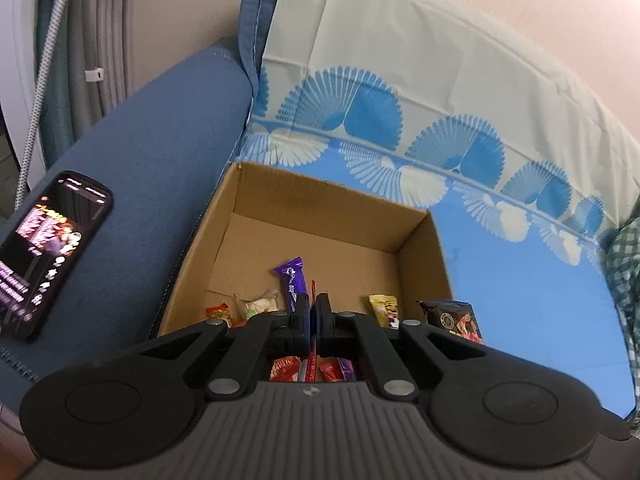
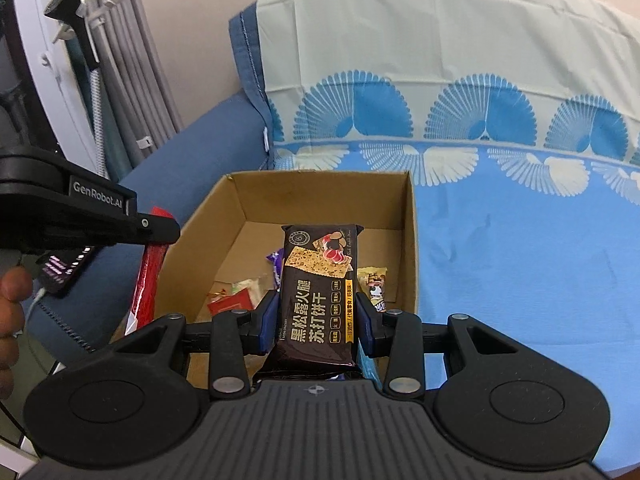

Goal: Organize snacks
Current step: 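Open both tools to drop the red stick and biscuit packet into the box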

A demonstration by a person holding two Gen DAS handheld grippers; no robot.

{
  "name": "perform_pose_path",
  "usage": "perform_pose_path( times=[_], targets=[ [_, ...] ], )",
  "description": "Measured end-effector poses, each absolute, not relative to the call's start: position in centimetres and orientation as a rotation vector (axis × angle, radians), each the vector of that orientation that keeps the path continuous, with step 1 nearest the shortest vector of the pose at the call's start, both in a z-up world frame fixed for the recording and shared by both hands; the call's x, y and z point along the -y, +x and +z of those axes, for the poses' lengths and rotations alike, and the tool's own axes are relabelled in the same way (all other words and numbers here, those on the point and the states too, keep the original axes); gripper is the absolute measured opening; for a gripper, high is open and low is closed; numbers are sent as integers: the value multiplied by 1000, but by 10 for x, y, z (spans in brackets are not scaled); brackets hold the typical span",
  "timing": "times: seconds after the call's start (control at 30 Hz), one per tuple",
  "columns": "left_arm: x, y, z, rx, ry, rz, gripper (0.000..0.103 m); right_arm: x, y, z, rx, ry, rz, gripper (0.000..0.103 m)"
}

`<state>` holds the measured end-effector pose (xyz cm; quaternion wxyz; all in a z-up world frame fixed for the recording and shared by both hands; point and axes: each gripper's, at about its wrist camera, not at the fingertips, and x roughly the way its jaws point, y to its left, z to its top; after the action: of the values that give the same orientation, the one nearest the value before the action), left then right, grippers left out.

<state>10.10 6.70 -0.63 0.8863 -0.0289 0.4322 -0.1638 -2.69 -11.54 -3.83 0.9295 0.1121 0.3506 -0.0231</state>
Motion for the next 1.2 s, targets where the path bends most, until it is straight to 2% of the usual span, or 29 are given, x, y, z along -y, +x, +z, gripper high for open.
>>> perform_pose_path(
  times=[0.7,0.77,0.8,0.83,0.87,0.97,1.2],
  targets=[
    [-36,166,-79,-997,66,-307,3,131,35,-90,-806,257,-65,42],
    [-33,172,-82,-1019,98,-297,14,133,38,-92,-813,272,-62,48],
    [-34,174,-81,-1029,108,-291,45,135,40,-91,-817,282,-62,56],
    [-35,174,-78,-1036,112,-285,91,137,41,-89,-815,290,-65,74],
    [-38,173,-74,-1035,110,-272,103,139,41,-86,-801,295,-69,83],
    [-48,161,-59,-986,107,-252,103,140,35,-75,-769,280,-77,87],
    [-66,114,-42,-1073,130,-237,103,128,-18,-55,-798,310,-80,94]
  ],
)
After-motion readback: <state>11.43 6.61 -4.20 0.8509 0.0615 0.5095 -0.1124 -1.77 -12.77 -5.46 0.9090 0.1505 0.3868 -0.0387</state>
